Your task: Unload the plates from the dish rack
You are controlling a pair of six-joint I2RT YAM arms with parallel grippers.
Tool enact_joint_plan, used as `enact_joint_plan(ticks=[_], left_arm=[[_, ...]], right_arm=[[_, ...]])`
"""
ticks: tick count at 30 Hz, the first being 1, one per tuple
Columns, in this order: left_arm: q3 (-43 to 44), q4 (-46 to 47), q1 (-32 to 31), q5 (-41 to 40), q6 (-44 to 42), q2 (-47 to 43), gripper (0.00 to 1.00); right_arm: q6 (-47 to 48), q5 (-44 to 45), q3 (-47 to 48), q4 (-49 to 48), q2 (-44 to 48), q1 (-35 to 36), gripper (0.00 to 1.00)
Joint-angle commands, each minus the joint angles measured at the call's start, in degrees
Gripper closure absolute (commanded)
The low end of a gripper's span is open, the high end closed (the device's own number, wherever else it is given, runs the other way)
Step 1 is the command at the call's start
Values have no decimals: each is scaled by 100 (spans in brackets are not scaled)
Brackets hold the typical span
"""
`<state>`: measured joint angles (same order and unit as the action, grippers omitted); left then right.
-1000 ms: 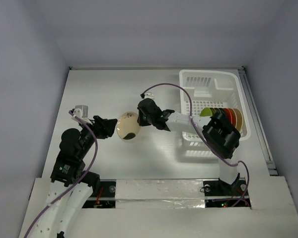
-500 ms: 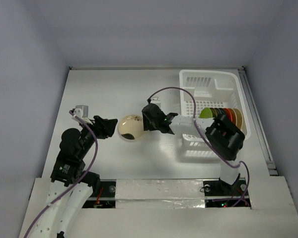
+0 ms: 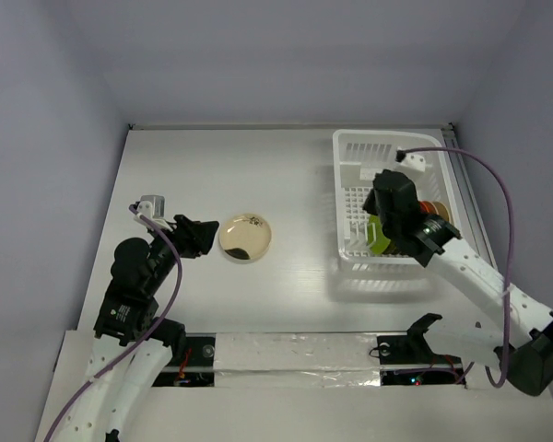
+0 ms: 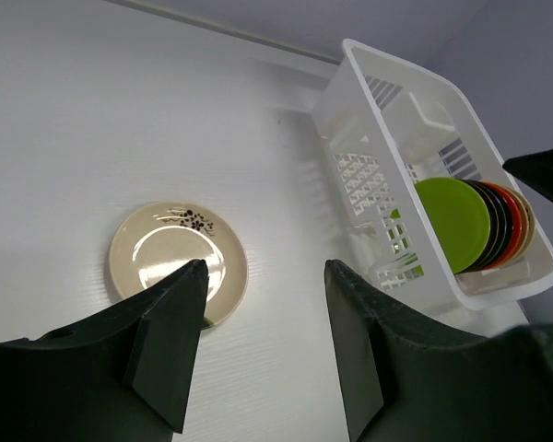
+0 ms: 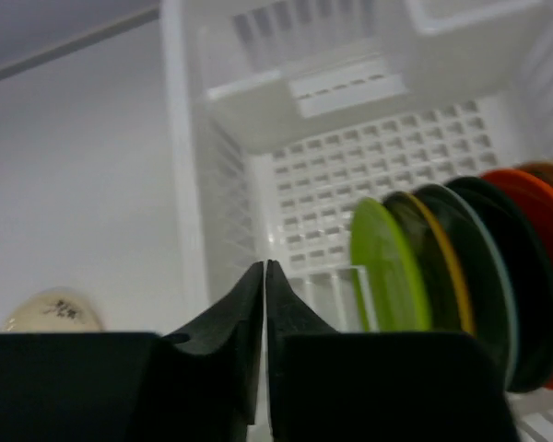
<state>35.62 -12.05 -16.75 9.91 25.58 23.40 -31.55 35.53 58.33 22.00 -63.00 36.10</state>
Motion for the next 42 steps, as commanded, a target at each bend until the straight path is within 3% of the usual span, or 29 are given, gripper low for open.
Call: enact_joint_plan(ticks=[1,7,21,24,34,42], left_arm=[[103,195,32,72,-1,-37,50],[95,203,32,63,8,-63,50],[103,212,-21,64,8,-134,50],[103,204,-73,81,8,-134,50],[112,195,-126,46,8,-248,50],[112,186,-179,20,26,-336,50]], right_arm=[[26,428,-243,936,349,-296,83],[-114,323,46,1657,175,-646,64],[96,-46,381,2221,-739,-1026,66],[140,147,592,2475,-985,-1026,70],[439,648,1304,3310,-1495,-1026,100],[895,964,1787,3644,-1610,-754,100]])
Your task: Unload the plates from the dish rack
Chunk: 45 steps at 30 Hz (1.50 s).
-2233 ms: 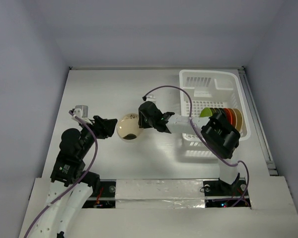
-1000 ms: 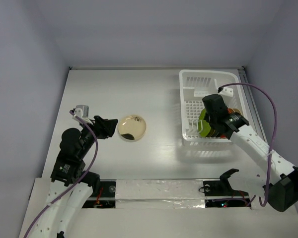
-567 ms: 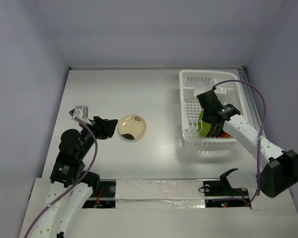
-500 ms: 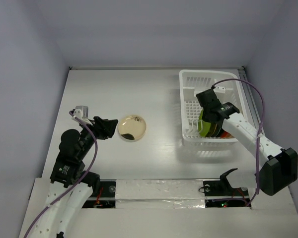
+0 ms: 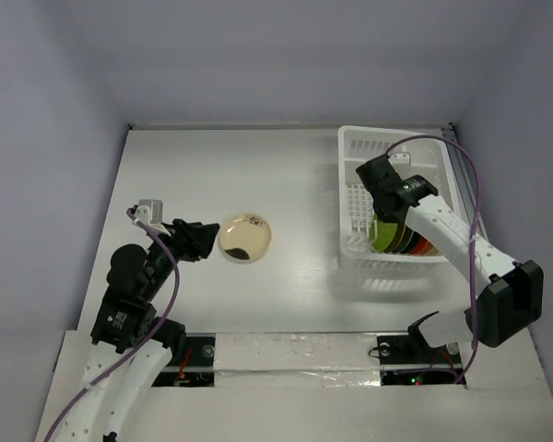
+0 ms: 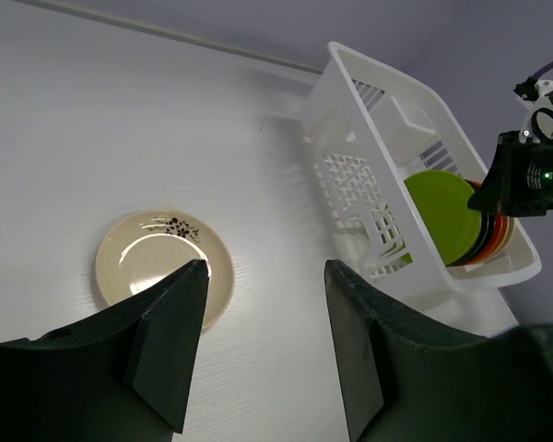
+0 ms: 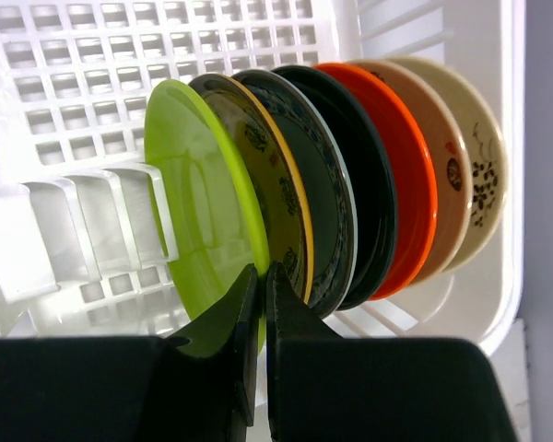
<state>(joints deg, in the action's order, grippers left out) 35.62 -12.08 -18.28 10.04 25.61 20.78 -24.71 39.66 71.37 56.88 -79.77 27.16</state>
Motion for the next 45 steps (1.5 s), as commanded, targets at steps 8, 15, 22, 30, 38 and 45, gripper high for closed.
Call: enact_joint_plan(ticks=[8,15,22,30,38,45], left_arm=[[112,197,-26,6,32,-91,50],[103,197,-26,-2,23,-74,50],[104,188,-26,-29,32,-56,50],[121,162,-26,-81,24,-12,50],[121,153,-26,-134,32,5,50],[121,162,27,-108,32,23,50]], right_arm=[[388,805,509,174,-100,474,100],[29,1490,1184,534,-39,790,100],[-377,1923,2239,1027,479,1396,100],[-86,-1004,705,-2643,1165,1600,100],[-983,-3086,500,-4939,-861,1723,100],[-1606,-3736,544,-5627,-2005,1775,100]])
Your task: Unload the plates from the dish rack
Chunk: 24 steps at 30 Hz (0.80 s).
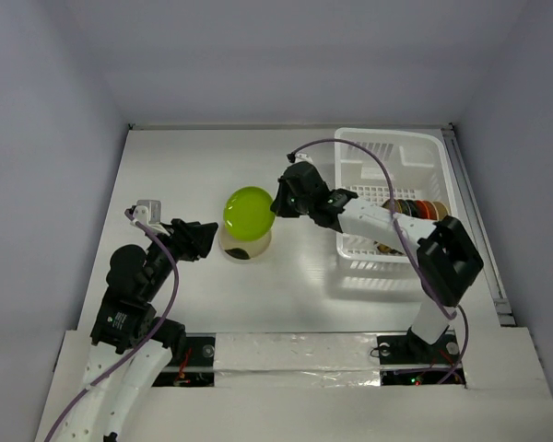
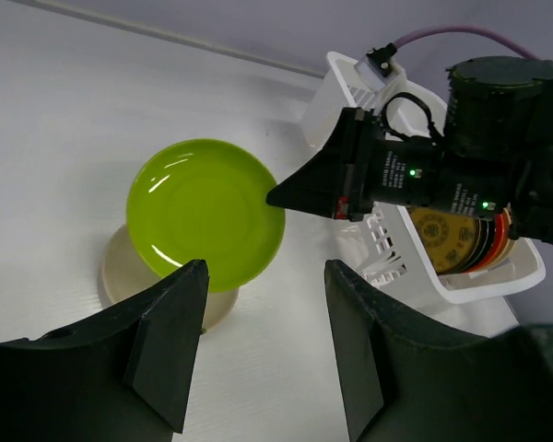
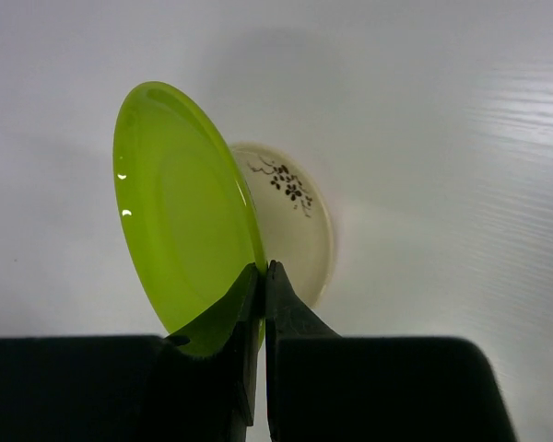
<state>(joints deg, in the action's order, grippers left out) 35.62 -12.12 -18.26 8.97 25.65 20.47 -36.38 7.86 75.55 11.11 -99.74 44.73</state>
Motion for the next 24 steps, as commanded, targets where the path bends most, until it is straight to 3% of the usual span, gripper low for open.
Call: enact_joint_plan(ticks=[1,16,22,24], left_arm=[[112,166,24,8,28,54,50],[104,184,24,26,28,45,50],[95,201,24,43,28,36,50],[95,193,24,43,28,36,50]], right_arm=[[-484,-627,101,-1250,-106,18,100],[-818,-742,-769,-1595,-616,71,95],[-686,-821,-770,-1297,-608,132,71],[-564,-560,-726,-1113,-503,185,58]])
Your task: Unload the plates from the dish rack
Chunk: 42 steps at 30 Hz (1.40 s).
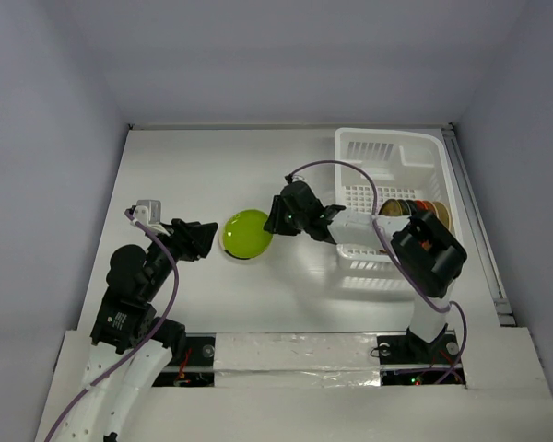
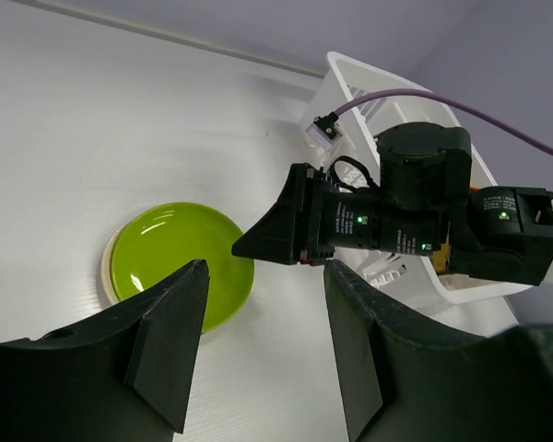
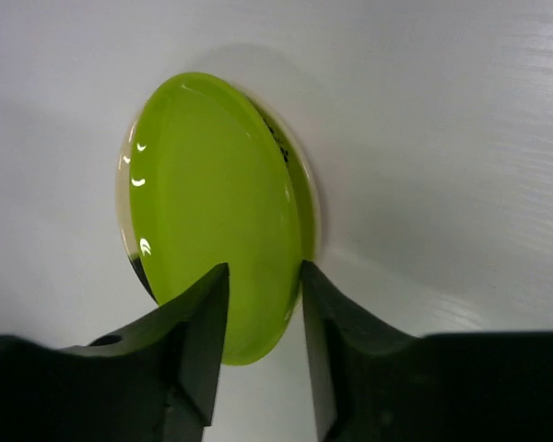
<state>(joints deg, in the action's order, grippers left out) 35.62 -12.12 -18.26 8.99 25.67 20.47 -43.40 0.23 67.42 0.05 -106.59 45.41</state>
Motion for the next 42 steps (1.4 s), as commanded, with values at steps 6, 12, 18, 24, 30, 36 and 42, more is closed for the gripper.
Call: enact_joint_plan(ticks=[6,12,18,24,30,36,42], left_arm=[[86,201,24,59,17,10,50],[77,236,24,94,26,-17,50],[77,236,24,129,26,-78,50],[77,245,24,129,26,-113,50],[68,236,24,111,34,-157,50],[77,236,-28,102,34,-157,50],[86,228,-28,85,26,-184,50]], right_arm=[[524,1056,158,1074,1051,117,37],[622,2953,-27,2550,2691,117,99],[297,4582,-62,4526,3828,-505,100],[788,4311,-124,5083,4357,-1727,79],[1263,3731,-150,4926,4006,-2123,68],[1483,3677,-194,4881,3690,-2422,69],[1703,3335,-264,4680,3434,-2423,70]])
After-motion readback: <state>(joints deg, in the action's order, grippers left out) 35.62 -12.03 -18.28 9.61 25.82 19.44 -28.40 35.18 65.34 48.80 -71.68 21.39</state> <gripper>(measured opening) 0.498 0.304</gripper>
